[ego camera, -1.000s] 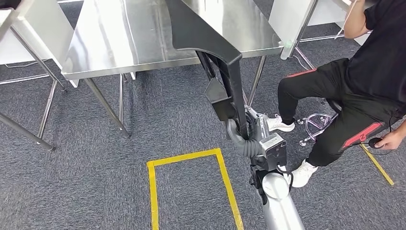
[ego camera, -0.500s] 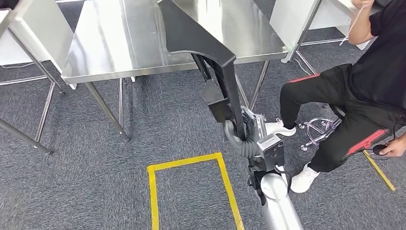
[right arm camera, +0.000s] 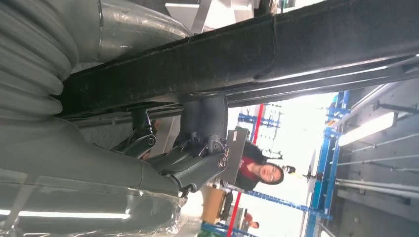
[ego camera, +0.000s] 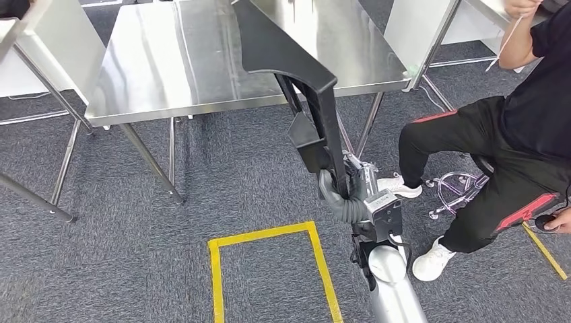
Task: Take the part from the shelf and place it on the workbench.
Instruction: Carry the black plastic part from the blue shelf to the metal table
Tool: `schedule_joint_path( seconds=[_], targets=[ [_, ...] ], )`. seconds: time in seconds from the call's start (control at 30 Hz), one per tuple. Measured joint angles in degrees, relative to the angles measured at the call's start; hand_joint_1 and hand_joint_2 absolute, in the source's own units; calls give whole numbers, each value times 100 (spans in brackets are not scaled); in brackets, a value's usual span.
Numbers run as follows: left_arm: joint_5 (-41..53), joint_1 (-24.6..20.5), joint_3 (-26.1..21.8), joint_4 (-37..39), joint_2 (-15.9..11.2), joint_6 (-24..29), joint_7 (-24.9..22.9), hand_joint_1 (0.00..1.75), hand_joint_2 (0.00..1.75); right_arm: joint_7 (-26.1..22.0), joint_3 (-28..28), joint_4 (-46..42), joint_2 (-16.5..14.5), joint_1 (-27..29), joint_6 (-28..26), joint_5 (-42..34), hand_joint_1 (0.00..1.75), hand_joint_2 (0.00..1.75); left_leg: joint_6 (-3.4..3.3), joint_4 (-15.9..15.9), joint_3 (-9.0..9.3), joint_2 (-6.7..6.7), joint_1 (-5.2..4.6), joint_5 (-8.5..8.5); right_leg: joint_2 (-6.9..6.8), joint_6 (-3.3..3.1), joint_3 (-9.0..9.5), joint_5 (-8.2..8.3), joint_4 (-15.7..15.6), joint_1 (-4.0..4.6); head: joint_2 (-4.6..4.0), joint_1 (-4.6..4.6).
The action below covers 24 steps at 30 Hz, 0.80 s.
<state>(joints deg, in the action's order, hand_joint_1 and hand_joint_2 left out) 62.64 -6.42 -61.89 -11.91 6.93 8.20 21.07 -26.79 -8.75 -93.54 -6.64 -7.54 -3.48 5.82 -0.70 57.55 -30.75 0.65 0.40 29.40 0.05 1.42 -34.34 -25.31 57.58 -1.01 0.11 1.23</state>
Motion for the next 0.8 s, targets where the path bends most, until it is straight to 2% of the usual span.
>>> schedule_joint_path(
  seconds=[0.07,0.13,0.17,0.2,0.23,0.27,0.3,0.33,0.37,0.4,0.47,0.53,0.57,0.6,0.67,0.7,0.73,0.77,0.8],
  targets=[
    [20,-2,1,-1,-5,-5,5,0,175,-3,-2,-8,-4,-4,-2,1,175,175,57,358,-152,-22,22,174,3,-101,96,-44,-28,-32,0,-8],
    [39,2,1,0,-5,-14,8,0,175,-6,-4,-9,-8,-5,-2,2,175,175,98,1131,-591,-36,35,456,-1,-169,181,-115,-30,-29,0,-14],
    [43,8,1,0,-5,-17,8,0,175,-6,-4,-9,-9,0,-2,2,175,175,112,1486,-839,-38,39,540,1,-181,217,-153,-29,-24,0,-13],
    [45,16,1,0,-6,-17,9,0,175,-6,-5,-9,-8,6,-2,2,175,175,117,1681,-1024,-40,40,519,7,-181,261,-196,-28,-20,0,-13],
    [45,23,1,0,-8,-17,9,0,175,-6,-5,-9,-8,14,-2,2,175,175,113,1658,-1105,-42,40,370,15,-174,321,-245,-28,-18,0,-14],
    [48,27,1,0,-11,-17,9,0,175,-6,-5,-9,-8,20,-2,2,175,175,99,1428,-1075,-43,40,124,23,-161,395,-300,-29,-18,0,-14],
    [50,28,1,0,-15,-16,9,0,175,-6,-5,-9,-8,24,-2,2,175,175,78,1048,-961,-46,39,-180,27,-144,472,-360,-33,-18,0,-14],
    [51,27,1,0,-21,-16,8,0,175,-6,-5,-9,-8,22,-2,2,175,175,51,675,-818,-48,28,-397,27,-121,533,-425,-35,-3,0,-11],
    [55,24,1,-1,-24,-15,8,0,175,-6,-6,-9,-9,16,-3,1,175,175,19,390,-683,-51,12,-507,29,-91,575,-482,-44,11,0,-11],
    [57,21,2,-1,-27,-15,7,0,175,-5,-6,-9,-9,8,-4,1,175,175,-16,211,-588,-51,-7,-527,30,-58,601,-528,-63,24,0,-9],
    [61,19,3,-2,-27,-14,4,0,175,-6,-7,-10,-13,3,-5,1,175,175,-103,111,-498,-50,-35,-428,34,24,695,-549,-74,51,0,-14],
    [59,25,2,-1,-20,-14,1,0,175,-5,-9,-11,-15,4,-6,2,175,175,-177,35,-382,-38,-16,-397,30,87,732,-580,15,57,-1,-19],
    [56,26,1,-1,-20,-13,0,0,175,-9,-10,-11,-16,-7,-7,1,175,175,-204,8,-309,-32,-4,-377,28,106,623,-617,211,51,-1,-14],
    [54,23,1,-2,-20,-9,0,0,175,-10,-11,-11,-15,-19,-8,1,175,175,-226,-16,-246,-25,8,-351,26,119,424,-671,527,42,-1,-10],
    [51,21,1,-2,-23,-4,0,0,175,-12,-11,-10,-13,-15,-11,-1,175,175,-257,-24,-158,-15,6,-261,23,111,-168,-879,1357,35,-1,5],
    [51,25,1,-2,-20,-4,-1,0,175,-9,-10,-10,-9,2,-12,-1,175,175,-259,-24,-103,-6,6,-206,23,102,-426,-993,1624,35,0,6],
    [51,33,1,-2,-16,-5,-2,0,175,-8,-9,-9,-5,20,-13,-1,175,175,-255,-24,-28,6,6,-140,23,102,-606,-1064,1717,34,0,9],
    [51,39,1,-2,-13,-6,-3,0,175,-8,-9,-9,-2,29,-13,-1,175,175,-246,-24,62,17,7,-70,22,128,-670,-1032,1591,32,0,8],
    [51,42,1,-2,-10,-7,-4,0,175,-8,-10,-9,0,32,-13,-1,175,175,-232,-24,164,27,10,7,17,180,-649,-883,1294,27,0,9]
  ],
)
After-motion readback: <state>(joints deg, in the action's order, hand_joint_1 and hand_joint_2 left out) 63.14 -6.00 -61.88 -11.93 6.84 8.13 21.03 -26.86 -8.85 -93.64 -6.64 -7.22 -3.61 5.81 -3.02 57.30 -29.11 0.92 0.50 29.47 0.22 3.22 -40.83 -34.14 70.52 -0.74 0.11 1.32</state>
